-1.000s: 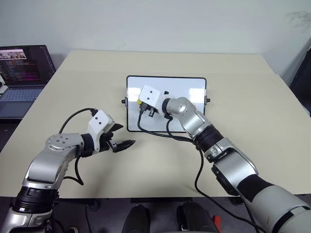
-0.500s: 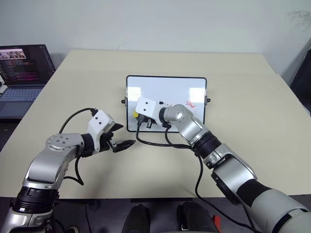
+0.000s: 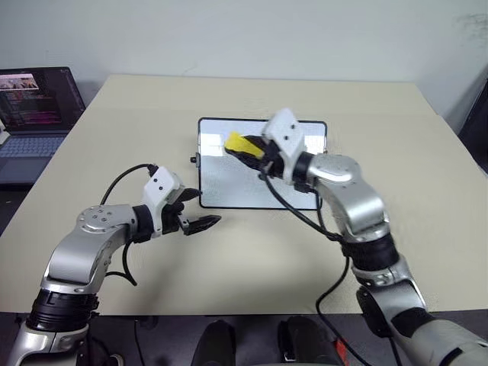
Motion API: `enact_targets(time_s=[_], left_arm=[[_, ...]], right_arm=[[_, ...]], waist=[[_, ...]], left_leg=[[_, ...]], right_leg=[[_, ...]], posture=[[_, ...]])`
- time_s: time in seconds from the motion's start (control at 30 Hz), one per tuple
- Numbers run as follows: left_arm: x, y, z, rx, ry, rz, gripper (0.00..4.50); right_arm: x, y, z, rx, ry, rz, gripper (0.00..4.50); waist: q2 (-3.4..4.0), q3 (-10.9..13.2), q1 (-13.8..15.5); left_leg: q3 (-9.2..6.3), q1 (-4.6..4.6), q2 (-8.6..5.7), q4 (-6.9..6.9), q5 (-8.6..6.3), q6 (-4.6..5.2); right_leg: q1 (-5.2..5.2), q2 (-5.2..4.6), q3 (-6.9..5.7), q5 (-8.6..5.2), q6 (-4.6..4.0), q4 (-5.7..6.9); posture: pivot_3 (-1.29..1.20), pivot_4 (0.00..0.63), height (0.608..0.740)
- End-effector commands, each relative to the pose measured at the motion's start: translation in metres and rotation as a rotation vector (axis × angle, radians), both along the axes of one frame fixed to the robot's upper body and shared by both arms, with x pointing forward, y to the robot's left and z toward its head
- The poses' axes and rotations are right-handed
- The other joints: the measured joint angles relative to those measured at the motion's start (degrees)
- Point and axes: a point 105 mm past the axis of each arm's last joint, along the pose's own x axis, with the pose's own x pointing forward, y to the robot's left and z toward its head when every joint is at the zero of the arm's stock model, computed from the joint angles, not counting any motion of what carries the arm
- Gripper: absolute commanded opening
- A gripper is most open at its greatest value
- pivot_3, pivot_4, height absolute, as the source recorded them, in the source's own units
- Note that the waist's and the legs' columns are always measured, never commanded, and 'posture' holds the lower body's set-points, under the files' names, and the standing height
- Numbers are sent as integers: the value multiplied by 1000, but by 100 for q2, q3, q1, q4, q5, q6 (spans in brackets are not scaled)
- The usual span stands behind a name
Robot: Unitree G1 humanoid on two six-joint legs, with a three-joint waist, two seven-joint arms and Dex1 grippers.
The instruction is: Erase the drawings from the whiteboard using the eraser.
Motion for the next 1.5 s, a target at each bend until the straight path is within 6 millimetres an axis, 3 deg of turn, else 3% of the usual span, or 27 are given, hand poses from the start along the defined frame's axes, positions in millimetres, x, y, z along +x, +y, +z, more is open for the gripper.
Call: enact_targets(time_s=[0.03,0.2,0.43,0.8,1.13,1.33,1.5], left_arm=[[2,-6,16,0,-53,-36,4500],[14,-2,17,13,-59,-5,4500],[16,-5,16,16,-53,-22,4500],[13,-4,10,37,-41,-34,4500],[11,-6,9,37,-38,-46,4500],[12,-7,9,38,-40,-54,4500],[12,-9,9,37,-41,-61,4500]], right_arm=[[-11,-17,-7,-22,6,-61,1227],[-10,-15,-26,-93,8,-100,1227],[-2,6,-27,-114,5,-73,1227],[36,21,-22,-177,-22,-122,1227],[50,11,-39,-220,21,-149,1227],[48,-3,-68,-249,120,-166,1227],[49,-4,-65,-235,111,-176,1227]], waist=[[1,1,-3],[2,1,-62],[1,2,-61],[1,2,-24],[1,2,-23],[0,1,-22],[0,1,-22]], left_leg=[[1,0,-2,0,0,0],[9,8,-7,0,0,0],[5,5,-1,-1,0,0],[6,2,6,2,0,0],[7,2,8,2,0,0],[6,5,8,3,0,0],[5,14,6,8,1,1]], right_leg=[[0,0,1,0,0,2],[-1,19,10,-1,1,6],[-4,42,8,-1,0,3],[-4,36,8,-1,0,2],[-4,23,9,0,-1,4],[0,23,8,0,-1,5],[7,21,8,1,-1,13]], posture=[[0,150,740],[0,150,740],[0,150,740],[0,150,740],[0,150,740],[0,150,740],[0,150,740]])
